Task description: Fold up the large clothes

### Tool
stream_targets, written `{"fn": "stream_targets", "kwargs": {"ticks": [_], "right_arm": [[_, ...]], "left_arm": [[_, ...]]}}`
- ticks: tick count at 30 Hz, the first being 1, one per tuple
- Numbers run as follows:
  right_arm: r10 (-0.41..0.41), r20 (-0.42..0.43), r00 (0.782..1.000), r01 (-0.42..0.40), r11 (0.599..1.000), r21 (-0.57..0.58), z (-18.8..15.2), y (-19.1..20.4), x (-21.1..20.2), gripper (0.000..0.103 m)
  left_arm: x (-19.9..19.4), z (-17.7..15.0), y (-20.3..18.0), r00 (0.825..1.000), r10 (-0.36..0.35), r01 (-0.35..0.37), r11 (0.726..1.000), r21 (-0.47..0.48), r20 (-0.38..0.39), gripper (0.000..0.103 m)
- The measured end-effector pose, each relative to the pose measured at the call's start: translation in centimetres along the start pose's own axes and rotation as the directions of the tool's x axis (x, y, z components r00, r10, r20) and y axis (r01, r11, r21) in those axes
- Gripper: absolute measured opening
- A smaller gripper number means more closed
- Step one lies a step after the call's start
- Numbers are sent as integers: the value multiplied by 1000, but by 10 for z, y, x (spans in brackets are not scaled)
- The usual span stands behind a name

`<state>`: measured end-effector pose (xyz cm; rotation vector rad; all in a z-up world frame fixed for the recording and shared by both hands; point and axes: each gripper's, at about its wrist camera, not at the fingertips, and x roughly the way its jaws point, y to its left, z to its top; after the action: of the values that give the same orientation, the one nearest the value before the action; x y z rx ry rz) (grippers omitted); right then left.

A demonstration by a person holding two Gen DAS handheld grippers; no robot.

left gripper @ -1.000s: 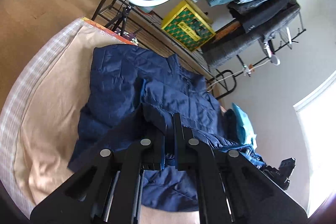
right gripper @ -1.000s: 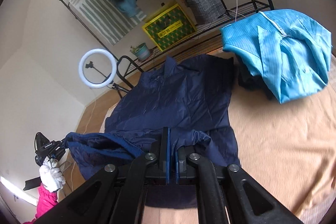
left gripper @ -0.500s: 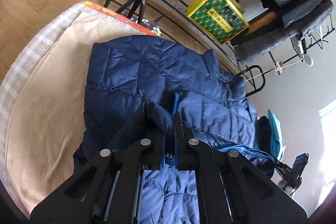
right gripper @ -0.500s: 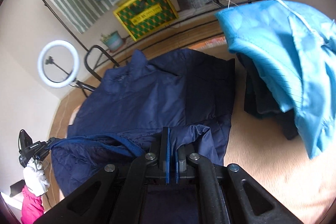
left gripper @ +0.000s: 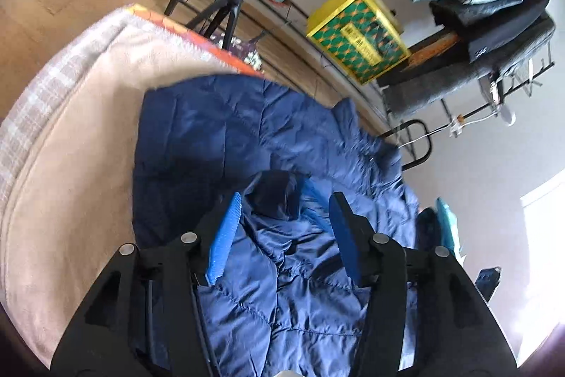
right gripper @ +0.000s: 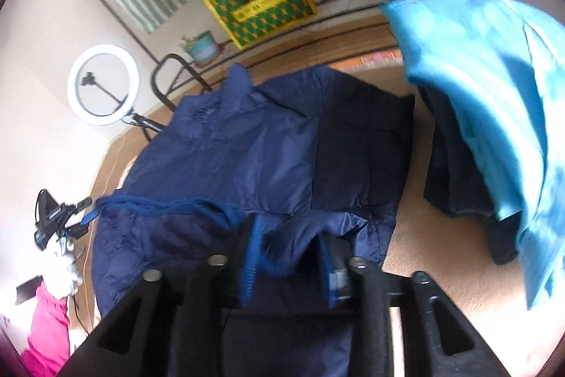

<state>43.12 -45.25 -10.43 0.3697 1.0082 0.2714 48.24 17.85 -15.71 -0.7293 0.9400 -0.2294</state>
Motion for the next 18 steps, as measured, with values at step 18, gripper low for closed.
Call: {"fn": "stream_targets", "kwargs": {"ticks": [18], "right_arm": [[-209,-2,978,196,923,-332,13,25,46,70]], "left_arm": [[68,-26,-38,941,326,-228,805,547,-88,50]]}}
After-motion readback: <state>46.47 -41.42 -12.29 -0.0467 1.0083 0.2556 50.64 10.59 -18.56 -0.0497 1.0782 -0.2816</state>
